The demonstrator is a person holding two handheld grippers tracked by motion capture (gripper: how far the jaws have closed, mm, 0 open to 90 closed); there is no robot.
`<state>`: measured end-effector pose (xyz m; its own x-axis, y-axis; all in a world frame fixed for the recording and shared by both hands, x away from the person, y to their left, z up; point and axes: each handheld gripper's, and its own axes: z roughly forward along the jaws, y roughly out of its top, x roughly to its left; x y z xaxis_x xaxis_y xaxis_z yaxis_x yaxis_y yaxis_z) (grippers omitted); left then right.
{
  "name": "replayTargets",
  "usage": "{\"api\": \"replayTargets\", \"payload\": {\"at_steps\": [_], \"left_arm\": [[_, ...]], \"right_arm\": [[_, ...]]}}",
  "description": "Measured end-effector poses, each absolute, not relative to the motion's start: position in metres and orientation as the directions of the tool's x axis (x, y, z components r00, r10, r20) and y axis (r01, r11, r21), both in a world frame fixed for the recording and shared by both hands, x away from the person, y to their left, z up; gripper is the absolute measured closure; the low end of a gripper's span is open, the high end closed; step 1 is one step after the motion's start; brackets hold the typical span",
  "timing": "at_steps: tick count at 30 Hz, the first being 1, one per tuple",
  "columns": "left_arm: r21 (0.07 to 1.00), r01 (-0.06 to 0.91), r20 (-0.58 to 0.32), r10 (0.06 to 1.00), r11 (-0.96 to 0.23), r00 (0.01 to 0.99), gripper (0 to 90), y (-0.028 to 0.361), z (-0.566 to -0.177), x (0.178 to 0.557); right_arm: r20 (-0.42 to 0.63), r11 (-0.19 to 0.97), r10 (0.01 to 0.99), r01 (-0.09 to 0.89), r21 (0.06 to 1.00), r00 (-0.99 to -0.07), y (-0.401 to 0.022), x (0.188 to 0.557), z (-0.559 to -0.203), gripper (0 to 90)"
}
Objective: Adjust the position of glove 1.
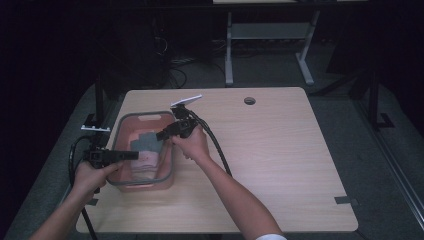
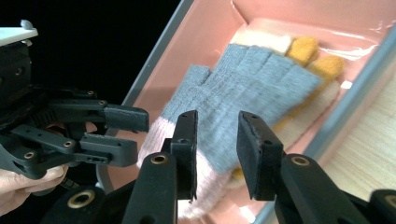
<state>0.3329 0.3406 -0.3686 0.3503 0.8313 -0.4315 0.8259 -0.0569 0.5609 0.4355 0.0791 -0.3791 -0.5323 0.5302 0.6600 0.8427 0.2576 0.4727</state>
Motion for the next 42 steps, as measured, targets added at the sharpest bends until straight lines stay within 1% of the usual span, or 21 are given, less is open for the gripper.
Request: {"api": "replayTargets", "payload": {"at_steps": [4,5,7,22,29,42], "left_arm": [[0.580,0.813,-0.426,0.829,-0.057,0.363,52.9,0.339,-0.360,0.334],[0.583,0.811,-0.438,0.825,-0.040,0.356,52.7,0.337,-0.359,0.334],[0.590,0.806,-0.431,0.824,-0.051,0.368,52.5,0.336,-0.357,0.334],[0.625,0.780,-0.473,0.786,-0.019,0.398,47.3,0.324,-0.346,0.338],[0.630,0.776,-0.479,0.771,-0.032,0.420,44.7,0.315,-0.343,0.340],[0.644,0.763,-0.481,0.749,-0.051,0.456,39.5,0.297,-0.336,0.344]], "right_arm": [[0.666,0.246,0.526,0.844,0.477,-0.530,0.070,0.434,-0.376,66.4],[0.668,0.242,0.524,0.844,0.478,-0.528,0.068,0.434,-0.375,66.0],[0.671,0.237,0.519,0.843,0.483,-0.530,0.065,0.433,-0.373,65.2],[0.682,0.190,0.509,0.841,0.506,-0.525,0.034,0.430,-0.363,60.2],[0.675,0.171,0.521,0.838,0.518,-0.523,0.017,0.429,-0.358,57.7],[0.674,0.143,0.527,0.836,0.530,-0.518,-0.010,0.426,-0.351,55.9]]}}
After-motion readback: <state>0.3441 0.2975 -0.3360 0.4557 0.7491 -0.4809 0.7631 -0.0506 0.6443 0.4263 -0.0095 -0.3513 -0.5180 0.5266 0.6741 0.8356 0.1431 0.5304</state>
